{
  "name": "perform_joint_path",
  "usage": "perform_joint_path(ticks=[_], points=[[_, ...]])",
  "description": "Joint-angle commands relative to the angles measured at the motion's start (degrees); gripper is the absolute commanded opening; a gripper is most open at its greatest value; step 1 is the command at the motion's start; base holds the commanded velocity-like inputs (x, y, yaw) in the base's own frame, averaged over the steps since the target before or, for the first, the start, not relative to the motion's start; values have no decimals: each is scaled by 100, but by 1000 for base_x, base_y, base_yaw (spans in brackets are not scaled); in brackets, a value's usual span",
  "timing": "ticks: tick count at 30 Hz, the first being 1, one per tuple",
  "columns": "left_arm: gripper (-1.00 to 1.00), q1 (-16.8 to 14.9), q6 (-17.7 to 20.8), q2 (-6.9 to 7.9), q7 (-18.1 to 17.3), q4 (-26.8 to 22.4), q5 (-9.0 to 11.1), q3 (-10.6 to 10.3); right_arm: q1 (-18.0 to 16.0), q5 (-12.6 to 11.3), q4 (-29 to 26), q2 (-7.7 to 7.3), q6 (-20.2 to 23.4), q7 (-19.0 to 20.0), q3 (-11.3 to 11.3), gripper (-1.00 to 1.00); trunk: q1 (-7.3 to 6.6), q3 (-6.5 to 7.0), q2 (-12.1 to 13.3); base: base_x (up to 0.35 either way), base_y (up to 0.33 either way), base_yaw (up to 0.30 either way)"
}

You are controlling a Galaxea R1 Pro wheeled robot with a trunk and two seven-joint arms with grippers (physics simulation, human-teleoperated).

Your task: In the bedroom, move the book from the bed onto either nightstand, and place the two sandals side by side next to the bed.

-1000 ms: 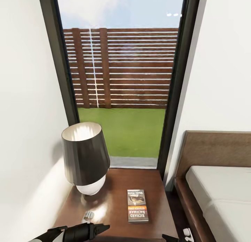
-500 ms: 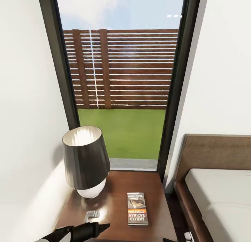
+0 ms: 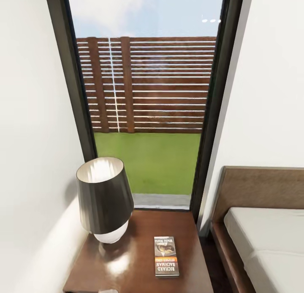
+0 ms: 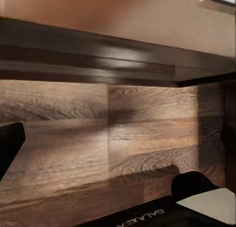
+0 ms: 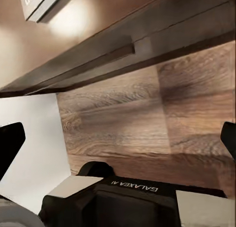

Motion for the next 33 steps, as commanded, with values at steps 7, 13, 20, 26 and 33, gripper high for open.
perform_joint_path(ticks=[7,13,20,26,33], points=[[100,559,-47,25,611,1,47,-43,405,-63,15,0,41,-434,32,100,-155,121,279,0,0,0],[100,745,-65,45,845,1,49,-43,438,-63,15,0,41,-459,32,100,-287,229,520,0,0,0],[100,774,-97,56,897,1,49,-41,442,-66,12,0,41,-461,31,100,-287,229,520,0,0,0],[100,774,-118,50,1031,1,50,-35,442,-71,7,3,40,-460,34,100,-287,229,520,0,0,0],[100,777,-120,33,1055,1,57,-42,442,-72,6,4,37,-458,38,100,-287,229,520,0,0,0]])
